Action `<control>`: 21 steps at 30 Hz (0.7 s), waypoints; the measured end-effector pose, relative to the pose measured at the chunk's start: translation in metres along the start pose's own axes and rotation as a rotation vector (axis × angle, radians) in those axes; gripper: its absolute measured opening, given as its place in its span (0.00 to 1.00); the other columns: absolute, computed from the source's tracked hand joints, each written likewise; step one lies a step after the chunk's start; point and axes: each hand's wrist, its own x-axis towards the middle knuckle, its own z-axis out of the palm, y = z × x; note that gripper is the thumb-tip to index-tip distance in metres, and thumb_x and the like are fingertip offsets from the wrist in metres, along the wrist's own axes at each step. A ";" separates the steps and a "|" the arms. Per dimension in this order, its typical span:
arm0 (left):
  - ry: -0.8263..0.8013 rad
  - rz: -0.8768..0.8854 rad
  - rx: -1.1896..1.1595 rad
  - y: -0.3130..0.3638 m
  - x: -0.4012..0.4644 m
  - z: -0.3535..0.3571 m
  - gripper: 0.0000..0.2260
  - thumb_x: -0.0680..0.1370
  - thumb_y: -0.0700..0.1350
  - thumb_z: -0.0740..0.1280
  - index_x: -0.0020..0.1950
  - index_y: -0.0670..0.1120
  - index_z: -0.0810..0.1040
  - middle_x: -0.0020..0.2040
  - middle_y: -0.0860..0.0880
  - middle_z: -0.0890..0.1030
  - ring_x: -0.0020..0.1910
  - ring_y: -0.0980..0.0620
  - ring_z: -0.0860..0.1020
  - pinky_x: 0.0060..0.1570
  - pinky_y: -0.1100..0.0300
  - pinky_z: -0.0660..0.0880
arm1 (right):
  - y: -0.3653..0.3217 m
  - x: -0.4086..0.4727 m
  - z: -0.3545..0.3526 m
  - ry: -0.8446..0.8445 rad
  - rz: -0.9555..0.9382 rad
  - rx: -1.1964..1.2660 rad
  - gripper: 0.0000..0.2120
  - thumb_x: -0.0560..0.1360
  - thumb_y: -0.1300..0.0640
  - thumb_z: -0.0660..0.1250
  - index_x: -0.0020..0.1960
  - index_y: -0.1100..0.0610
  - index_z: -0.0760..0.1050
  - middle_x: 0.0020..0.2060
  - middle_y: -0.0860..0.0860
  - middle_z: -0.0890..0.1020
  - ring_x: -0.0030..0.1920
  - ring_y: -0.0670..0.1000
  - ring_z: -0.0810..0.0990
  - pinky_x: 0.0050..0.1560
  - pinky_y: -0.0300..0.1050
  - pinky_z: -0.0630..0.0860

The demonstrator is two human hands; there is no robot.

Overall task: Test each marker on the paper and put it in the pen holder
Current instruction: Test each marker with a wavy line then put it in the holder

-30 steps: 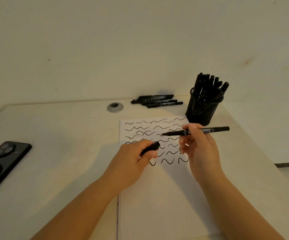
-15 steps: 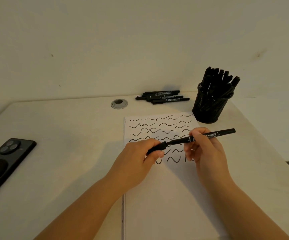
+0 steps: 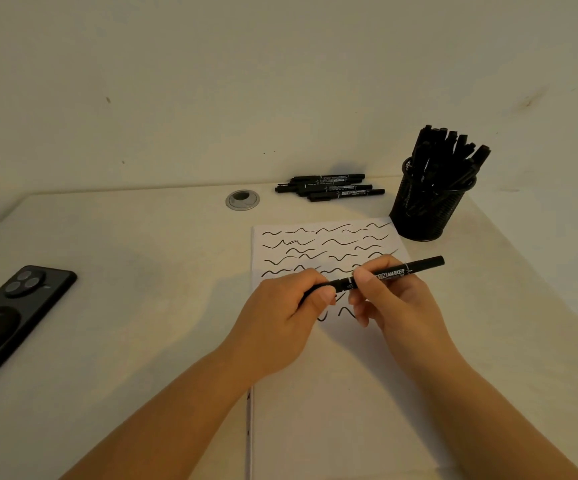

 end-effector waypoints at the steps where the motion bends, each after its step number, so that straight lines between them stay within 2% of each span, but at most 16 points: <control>1: 0.000 -0.005 -0.001 0.001 0.000 0.000 0.09 0.76 0.53 0.56 0.39 0.57 0.74 0.29 0.62 0.74 0.28 0.58 0.69 0.28 0.67 0.63 | 0.001 0.000 0.000 -0.011 -0.003 0.006 0.07 0.70 0.53 0.65 0.34 0.48 0.77 0.26 0.50 0.78 0.27 0.47 0.74 0.28 0.37 0.71; 3: -0.002 -0.016 -0.008 0.003 -0.001 0.000 0.10 0.76 0.53 0.55 0.36 0.60 0.72 0.29 0.62 0.74 0.27 0.57 0.69 0.27 0.67 0.62 | 0.004 0.000 0.000 -0.034 -0.015 0.028 0.07 0.70 0.51 0.67 0.34 0.47 0.76 0.25 0.49 0.77 0.26 0.47 0.73 0.28 0.37 0.71; 6: -0.021 -0.042 -0.050 0.004 -0.001 0.001 0.11 0.75 0.52 0.55 0.34 0.59 0.72 0.28 0.61 0.74 0.25 0.58 0.67 0.27 0.68 0.63 | 0.009 0.001 -0.002 -0.072 -0.035 0.077 0.08 0.71 0.56 0.64 0.34 0.47 0.76 0.24 0.48 0.75 0.26 0.47 0.72 0.29 0.37 0.70; 9: -0.040 -0.078 -0.118 0.003 0.000 0.001 0.12 0.75 0.52 0.56 0.33 0.58 0.72 0.25 0.56 0.70 0.25 0.57 0.65 0.27 0.68 0.62 | 0.011 0.002 -0.002 -0.119 -0.043 0.113 0.08 0.71 0.58 0.63 0.36 0.48 0.76 0.25 0.48 0.75 0.27 0.47 0.73 0.31 0.37 0.71; 11: -0.062 -0.099 -0.153 0.001 0.000 0.000 0.12 0.74 0.53 0.56 0.32 0.57 0.72 0.26 0.54 0.67 0.25 0.57 0.63 0.27 0.68 0.61 | 0.011 0.002 -0.003 -0.144 -0.044 0.104 0.07 0.71 0.57 0.63 0.37 0.48 0.76 0.25 0.49 0.75 0.28 0.47 0.73 0.32 0.37 0.72; 15: -0.101 -0.117 -0.192 -0.001 0.001 -0.002 0.13 0.74 0.53 0.55 0.32 0.58 0.73 0.30 0.49 0.68 0.29 0.55 0.64 0.29 0.64 0.59 | 0.010 0.003 -0.003 -0.138 -0.060 0.048 0.05 0.71 0.56 0.64 0.37 0.49 0.75 0.26 0.50 0.76 0.28 0.48 0.73 0.33 0.38 0.72; 18: -0.072 -0.108 -0.195 -0.001 0.003 -0.003 0.11 0.76 0.53 0.57 0.35 0.60 0.74 0.27 0.56 0.68 0.27 0.58 0.63 0.28 0.67 0.60 | 0.008 0.003 -0.002 -0.099 -0.069 0.013 0.06 0.72 0.55 0.67 0.36 0.48 0.77 0.26 0.50 0.77 0.28 0.48 0.74 0.30 0.38 0.72; 21: -0.022 -0.107 -0.235 -0.002 0.003 -0.002 0.11 0.80 0.48 0.58 0.39 0.55 0.75 0.24 0.57 0.67 0.25 0.59 0.63 0.27 0.70 0.60 | 0.003 0.003 -0.003 -0.041 -0.031 0.048 0.05 0.67 0.52 0.66 0.36 0.50 0.80 0.28 0.52 0.80 0.29 0.48 0.76 0.29 0.38 0.72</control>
